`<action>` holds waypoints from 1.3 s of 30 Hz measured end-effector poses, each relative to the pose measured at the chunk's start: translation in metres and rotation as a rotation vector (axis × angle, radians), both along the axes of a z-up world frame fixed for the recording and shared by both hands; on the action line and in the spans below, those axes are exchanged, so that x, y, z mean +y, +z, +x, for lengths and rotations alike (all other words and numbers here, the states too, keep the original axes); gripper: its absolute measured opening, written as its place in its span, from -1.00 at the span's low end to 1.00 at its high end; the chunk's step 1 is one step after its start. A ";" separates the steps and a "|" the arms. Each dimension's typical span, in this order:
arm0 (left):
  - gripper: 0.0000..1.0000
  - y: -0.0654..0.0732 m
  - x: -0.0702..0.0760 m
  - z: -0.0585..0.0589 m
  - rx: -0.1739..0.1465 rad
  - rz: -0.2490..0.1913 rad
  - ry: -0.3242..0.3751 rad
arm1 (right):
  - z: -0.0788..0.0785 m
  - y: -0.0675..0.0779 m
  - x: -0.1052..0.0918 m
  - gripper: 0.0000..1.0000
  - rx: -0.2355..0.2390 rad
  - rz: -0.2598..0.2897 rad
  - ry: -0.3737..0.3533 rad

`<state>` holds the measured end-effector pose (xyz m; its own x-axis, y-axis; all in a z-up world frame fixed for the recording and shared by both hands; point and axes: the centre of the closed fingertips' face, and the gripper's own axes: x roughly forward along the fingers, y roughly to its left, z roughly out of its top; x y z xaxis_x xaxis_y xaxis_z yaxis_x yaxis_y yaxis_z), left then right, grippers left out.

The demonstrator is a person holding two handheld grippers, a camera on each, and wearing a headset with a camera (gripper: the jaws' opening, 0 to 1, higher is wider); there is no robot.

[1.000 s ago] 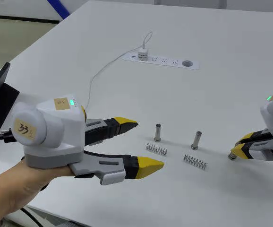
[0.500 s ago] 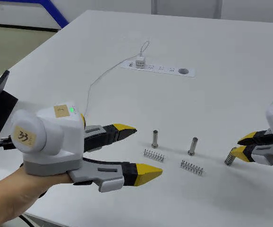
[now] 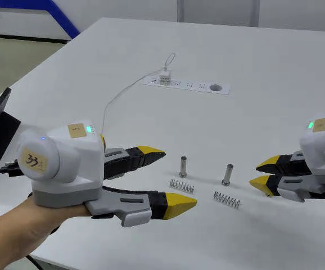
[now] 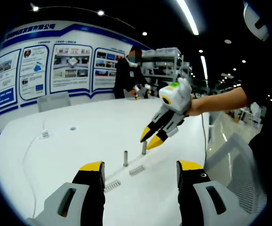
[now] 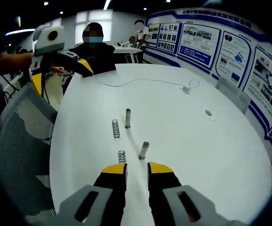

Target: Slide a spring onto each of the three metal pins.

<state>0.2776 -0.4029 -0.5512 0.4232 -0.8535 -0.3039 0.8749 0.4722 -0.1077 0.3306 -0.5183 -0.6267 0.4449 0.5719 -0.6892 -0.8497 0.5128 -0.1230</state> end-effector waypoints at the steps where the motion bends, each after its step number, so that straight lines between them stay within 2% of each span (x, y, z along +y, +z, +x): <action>1: 0.26 0.000 0.001 0.000 0.003 -0.002 0.002 | -0.002 -0.004 0.002 -0.64 0.009 0.001 0.007; 9: 0.26 -0.005 0.010 0.001 0.013 0.000 0.020 | -0.010 -0.032 0.011 -0.64 0.067 -0.014 0.017; 18: 0.26 -0.012 0.014 0.002 0.034 0.008 0.031 | -0.003 -0.061 0.014 -0.65 0.113 -0.012 -0.027; 24: 0.26 -0.016 0.022 0.004 0.048 0.006 0.045 | -0.001 -0.070 0.019 -0.65 0.143 0.000 -0.032; 32: 0.26 -0.017 0.023 0.004 0.057 0.005 0.046 | -0.004 -0.079 0.021 -0.68 0.180 -0.003 -0.014; 39: 0.25 -0.017 0.021 0.001 0.058 0.010 0.033 | -0.006 -0.079 0.021 -0.76 0.174 0.006 -0.009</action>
